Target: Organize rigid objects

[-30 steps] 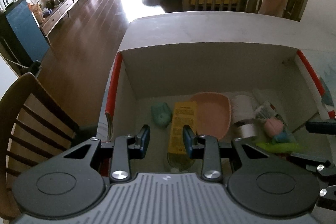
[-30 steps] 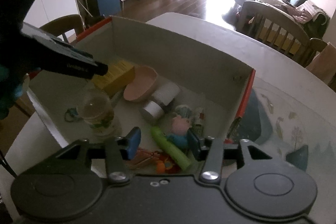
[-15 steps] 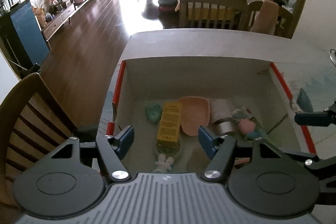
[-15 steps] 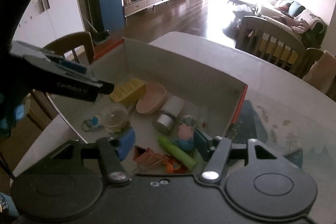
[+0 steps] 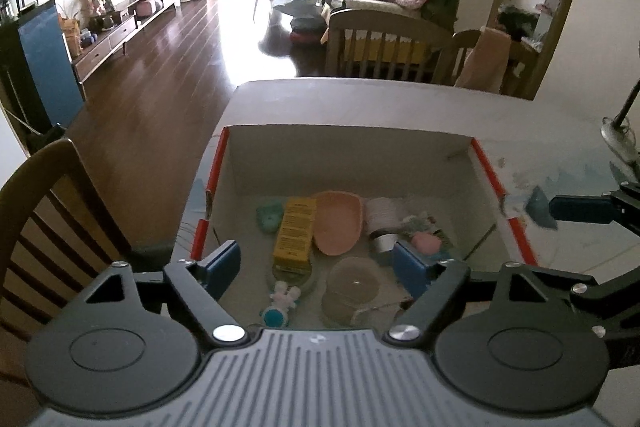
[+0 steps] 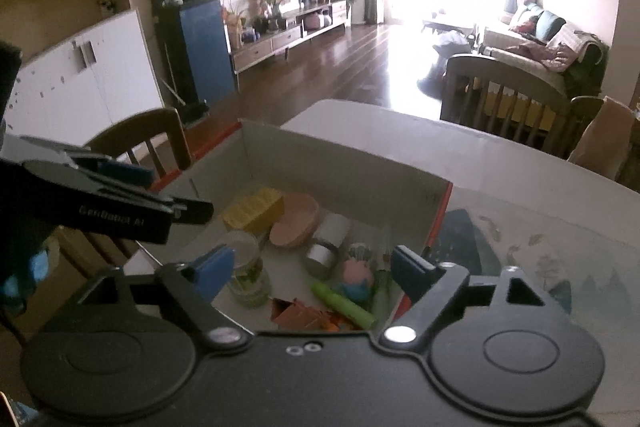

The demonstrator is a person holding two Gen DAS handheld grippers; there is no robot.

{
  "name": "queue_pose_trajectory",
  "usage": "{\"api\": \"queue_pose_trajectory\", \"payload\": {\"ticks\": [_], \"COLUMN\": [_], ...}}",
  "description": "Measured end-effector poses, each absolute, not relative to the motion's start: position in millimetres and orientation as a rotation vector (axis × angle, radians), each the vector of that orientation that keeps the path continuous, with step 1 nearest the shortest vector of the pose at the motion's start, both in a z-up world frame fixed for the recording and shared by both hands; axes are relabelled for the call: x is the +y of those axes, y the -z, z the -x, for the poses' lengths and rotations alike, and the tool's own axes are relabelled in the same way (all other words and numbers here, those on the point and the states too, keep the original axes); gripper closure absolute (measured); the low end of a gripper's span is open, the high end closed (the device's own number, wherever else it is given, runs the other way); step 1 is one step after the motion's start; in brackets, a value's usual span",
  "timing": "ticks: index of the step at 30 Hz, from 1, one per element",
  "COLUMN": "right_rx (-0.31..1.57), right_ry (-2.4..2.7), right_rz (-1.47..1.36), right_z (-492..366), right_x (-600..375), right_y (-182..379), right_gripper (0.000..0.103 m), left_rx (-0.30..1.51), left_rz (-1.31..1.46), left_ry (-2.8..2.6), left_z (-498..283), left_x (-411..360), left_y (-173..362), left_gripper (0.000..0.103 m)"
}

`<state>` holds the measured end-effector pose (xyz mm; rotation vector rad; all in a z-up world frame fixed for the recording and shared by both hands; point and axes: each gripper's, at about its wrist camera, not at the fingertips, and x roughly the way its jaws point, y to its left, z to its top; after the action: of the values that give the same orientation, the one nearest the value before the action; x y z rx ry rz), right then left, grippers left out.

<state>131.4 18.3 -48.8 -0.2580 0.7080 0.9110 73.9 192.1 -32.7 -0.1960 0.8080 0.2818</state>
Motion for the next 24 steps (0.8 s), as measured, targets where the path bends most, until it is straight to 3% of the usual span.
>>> {"api": "queue_pose_trajectory", "payload": {"ticks": [4, 10, 16, 24], "right_rx": [0.660, 0.626, 0.586, 0.550], "right_ry": [-0.910, -0.924, -0.929, -0.918], "right_rz": [0.221, 0.146, 0.125, 0.128], "right_z": [-126.2, -123.1, -113.1, -100.8], "right_x": [7.4, -8.9, -19.1, -32.0], "right_y": [41.8, 32.4, 27.0, 24.9], "right_gripper": [0.013, 0.002, 0.000, 0.000], "left_rx": [0.789, 0.756, 0.715, 0.655], "left_rz": [0.201, 0.217, 0.246, 0.272], "left_ry": [-0.282, -0.281, -0.255, -0.253], "left_z": [-66.3, -52.6, -39.4, -22.2], "left_x": [188.8, 186.1, 181.0, 170.3], "left_y": [27.3, 20.0, 14.3, 7.3], "left_gripper": [0.018, 0.017, 0.000, 0.000]}}
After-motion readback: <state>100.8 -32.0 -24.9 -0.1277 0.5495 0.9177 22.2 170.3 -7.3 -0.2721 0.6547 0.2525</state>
